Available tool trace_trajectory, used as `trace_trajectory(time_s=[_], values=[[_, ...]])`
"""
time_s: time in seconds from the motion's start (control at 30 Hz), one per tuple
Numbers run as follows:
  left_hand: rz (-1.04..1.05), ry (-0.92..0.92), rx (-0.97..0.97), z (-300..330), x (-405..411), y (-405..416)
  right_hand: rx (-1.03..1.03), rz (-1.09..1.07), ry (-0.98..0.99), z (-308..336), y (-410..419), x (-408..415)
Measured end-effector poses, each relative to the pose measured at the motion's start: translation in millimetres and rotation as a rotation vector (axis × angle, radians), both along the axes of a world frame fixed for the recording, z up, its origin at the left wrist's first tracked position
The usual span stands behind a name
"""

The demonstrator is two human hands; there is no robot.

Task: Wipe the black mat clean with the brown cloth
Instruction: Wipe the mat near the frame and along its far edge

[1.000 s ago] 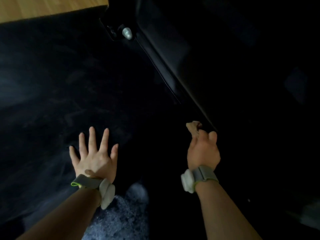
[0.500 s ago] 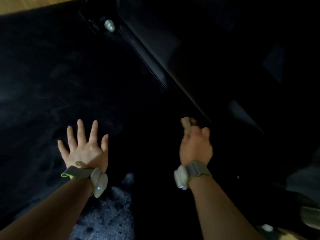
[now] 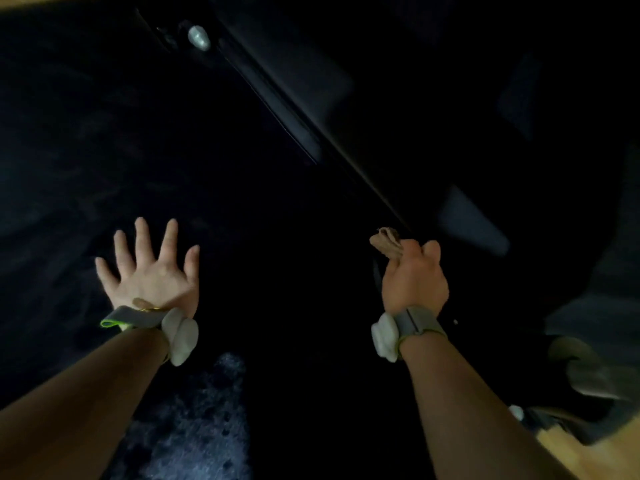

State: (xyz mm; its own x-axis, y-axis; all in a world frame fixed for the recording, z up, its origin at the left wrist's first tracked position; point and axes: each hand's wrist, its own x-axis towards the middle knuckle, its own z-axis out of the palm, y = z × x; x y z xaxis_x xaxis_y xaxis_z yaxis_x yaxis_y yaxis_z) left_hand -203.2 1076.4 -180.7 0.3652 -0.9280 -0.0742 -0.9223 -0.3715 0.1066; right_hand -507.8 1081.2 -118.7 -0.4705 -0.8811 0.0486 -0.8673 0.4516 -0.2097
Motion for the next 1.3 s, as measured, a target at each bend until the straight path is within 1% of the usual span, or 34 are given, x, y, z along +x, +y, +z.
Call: trace_trajectory(time_s=[0.1, 0.2, 0.23, 0.27, 0.33, 0.43, 0.5, 0.57, 0.63, 0.67, 0.73, 0.8, 0.87, 0.93, 0.97, 1.03, 1.1, 1.17, 1.2, 1.23, 1.3], values=[[-0.006, -0.015, 0.06, 4.3, 0.9, 1.9, 0.042, 0.037, 0.025, 1.2, -1.7, -2.2], [-0.074, 0.087, 0.15, 20.7, 7.3, 4.2, 0.056, 0.07, 0.028, -0.2, -1.2, -0.9], [-0.124, 0.107, 0.13, 26.4, 8.3, 14.6, 0.055, 0.08, 0.032, -1.7, -0.8, -0.7], [-0.161, 0.108, 0.086, 30.8, 5.8, 32.8, 0.051, 0.091, 0.035, -2.9, -0.7, -1.5], [-0.159, 0.139, 0.014, 34.1, -10.9, 86.3, 0.036, 0.086, 0.009, -3.2, -1.1, -1.6], [-0.214, 0.133, 0.118, 22.1, -40.8, 148.3, 0.015, 0.052, -0.081, -1.8, 14.9, 17.7], [-0.208, 0.127, 0.157, 12.9, -42.8, 156.4, 0.051, 0.163, -0.114, -6.4, 47.0, 50.6], [-0.183, 0.117, 0.13, 7.8, -40.1, 155.6, 0.044, 0.344, -0.163, -12.9, 83.0, 79.8], [-0.185, 0.112, 0.097, 7.5, -39.0, 158.5, -0.007, 0.464, -0.083, -16.6, 91.1, 71.9], [-0.188, 0.114, 0.105, 7.4, -38.9, 159.1, 0.013, 0.447, -0.029, -13.2, 84.0, 55.9], [-0.188, 0.131, 0.127, 8.2, -38.0, 158.1, 0.068, 0.257, 0.066, -0.4, 66.4, 14.9], [-0.192, 0.138, 0.128, 6.7, -37.2, 156.8, 0.04, 0.09, 0.13, 12.0, 54.7, -17.7], [-0.198, 0.144, 0.118, 5.9, -35.9, 157.0, -0.018, -0.042, 0.062, 16.3, 49.8, -21.1], [-0.196, 0.145, 0.108, 6.7, -35.9, 158.2, -0.035, -0.112, -0.031, 12.7, 50.8, -3.9], [-0.193, 0.146, 0.106, 7.4, -35.2, 159.0, -0.018, -0.106, -0.049, 9.2, 56.6, 10.4], [-0.185, 0.154, 0.109, 10.4, -35.5, 160.0, 0.042, 0.007, -0.046, -2.7, 78.7, 40.7], [-0.183, 0.16, 0.098, 12.0, -36.9, 160.4, 0.096, 0.197, -0.076, -10.7, 106.0, 67.0], [-0.186, 0.153, 0.083, 13.2, -37.0, 159.5, 0.097, 0.371, -0.089, -18.5, 116.0, 60.2], [-0.186, 0.151, 0.083, 13.0, -36.2, 159.2, 0.095, 0.393, -0.063, -19.7, 111.8, 44.2], [-0.186, 0.15, 0.083, 12.0, -36.2, 157.7, 0.099, 0.347, -0.021, -18.1, 104.2, 25.2], [-0.191, 0.134, 0.079, 8.2, -36.7, 162.6, 0.108, 0.177, 0.066, -11.4, 98.1, -5.0]])
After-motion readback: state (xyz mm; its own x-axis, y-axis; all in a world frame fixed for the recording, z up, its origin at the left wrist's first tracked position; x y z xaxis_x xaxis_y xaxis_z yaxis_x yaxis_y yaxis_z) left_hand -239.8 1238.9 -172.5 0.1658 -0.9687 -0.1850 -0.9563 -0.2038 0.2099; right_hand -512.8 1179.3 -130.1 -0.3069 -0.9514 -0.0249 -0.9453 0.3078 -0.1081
